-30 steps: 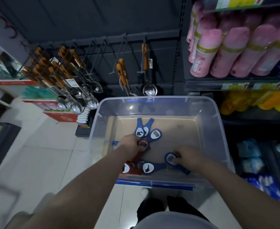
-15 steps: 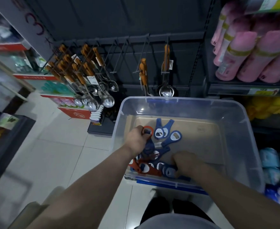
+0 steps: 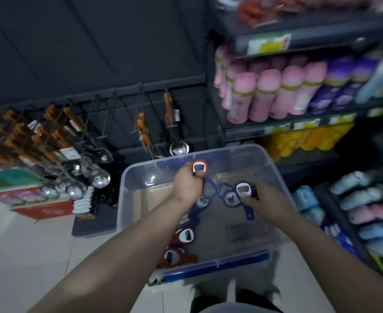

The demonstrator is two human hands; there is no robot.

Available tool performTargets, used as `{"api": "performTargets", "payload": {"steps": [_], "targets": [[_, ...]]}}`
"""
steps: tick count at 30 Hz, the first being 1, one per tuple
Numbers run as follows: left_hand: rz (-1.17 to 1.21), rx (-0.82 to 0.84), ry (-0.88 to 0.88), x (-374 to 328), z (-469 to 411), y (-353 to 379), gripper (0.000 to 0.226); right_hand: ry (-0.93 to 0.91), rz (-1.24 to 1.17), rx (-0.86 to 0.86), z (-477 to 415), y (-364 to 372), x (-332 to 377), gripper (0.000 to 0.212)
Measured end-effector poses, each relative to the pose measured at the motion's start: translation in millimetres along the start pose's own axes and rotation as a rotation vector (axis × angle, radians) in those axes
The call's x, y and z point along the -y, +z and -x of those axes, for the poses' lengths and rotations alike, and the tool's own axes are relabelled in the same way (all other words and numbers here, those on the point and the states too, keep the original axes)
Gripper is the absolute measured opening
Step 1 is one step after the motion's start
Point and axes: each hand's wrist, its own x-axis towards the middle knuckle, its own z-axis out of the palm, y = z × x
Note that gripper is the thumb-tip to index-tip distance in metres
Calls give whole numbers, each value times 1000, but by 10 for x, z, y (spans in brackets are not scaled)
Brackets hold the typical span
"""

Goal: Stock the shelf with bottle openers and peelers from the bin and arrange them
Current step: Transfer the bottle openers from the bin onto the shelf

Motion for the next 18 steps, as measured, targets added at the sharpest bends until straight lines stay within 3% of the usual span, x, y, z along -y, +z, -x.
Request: {"api": "performTargets", "payload": {"steps": [3,8,18], "targets": [[3,-11,110,-467,7,319,19,100,-85,-189,167,-406,-271,25],[29,80,316,-1396,250,1115,17,262,-200,-506,615,-1128,-1020,29],[102,384,626,-3235,1587,3223,15,605,-109,-846,2073,-2473,-2978,28]]}}
